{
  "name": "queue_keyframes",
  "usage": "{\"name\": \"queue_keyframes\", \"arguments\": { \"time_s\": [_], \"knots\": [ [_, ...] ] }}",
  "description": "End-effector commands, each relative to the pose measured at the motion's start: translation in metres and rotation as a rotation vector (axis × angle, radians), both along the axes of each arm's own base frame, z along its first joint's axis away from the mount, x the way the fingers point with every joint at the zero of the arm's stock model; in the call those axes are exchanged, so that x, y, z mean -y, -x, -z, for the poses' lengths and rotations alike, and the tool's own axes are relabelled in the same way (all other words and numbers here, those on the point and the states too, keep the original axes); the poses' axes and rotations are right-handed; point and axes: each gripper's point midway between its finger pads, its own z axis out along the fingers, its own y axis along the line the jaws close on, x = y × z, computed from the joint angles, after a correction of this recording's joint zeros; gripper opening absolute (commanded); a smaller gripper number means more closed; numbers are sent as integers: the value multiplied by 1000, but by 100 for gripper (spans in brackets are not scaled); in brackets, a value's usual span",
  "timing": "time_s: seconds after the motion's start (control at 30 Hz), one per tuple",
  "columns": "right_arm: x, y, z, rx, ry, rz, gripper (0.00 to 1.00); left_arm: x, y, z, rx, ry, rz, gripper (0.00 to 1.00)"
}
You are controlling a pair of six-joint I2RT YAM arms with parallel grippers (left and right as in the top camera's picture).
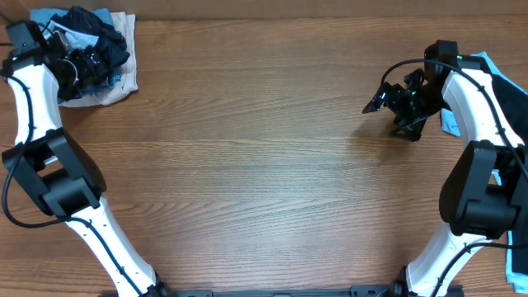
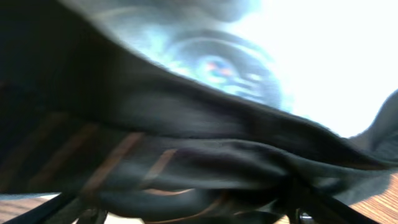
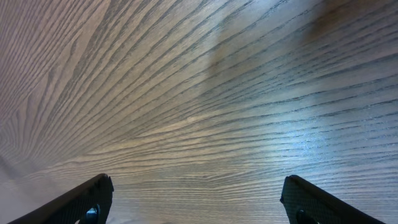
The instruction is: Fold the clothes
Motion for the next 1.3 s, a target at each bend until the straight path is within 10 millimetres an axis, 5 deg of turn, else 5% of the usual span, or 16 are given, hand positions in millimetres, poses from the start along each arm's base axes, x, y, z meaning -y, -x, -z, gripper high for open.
{"name": "queue_keyframes", "arguments": {
  "time_s": [0.0,0.2,0.5,0.57,0.8,1.17,1.27],
  "knots": [
    [-1,-7,-7,31,-2,-3,91,32,-17,-34,89,39,61,85],
    [-1,-7,-7,32,-1,-6,91,44,-24,-36,107,34,83,49],
    [-1,-7,-7,33,-1,-6,91,54,-23,-38,114,84,109,29],
    [-1,-7,-7,33,-1,-6,91,61,-24,-41,128,120,131,16],
    [-1,-7,-7,33,-1,-6,91,87,-24,-54,168,280,192,16],
    [0,-10,-8,45,0,-6,91,98,-24,-56,172,311,219,10],
    [0,-10,-8,44,0,-6,91,109,-26,-55,165,302,234,24]
  ]
}}
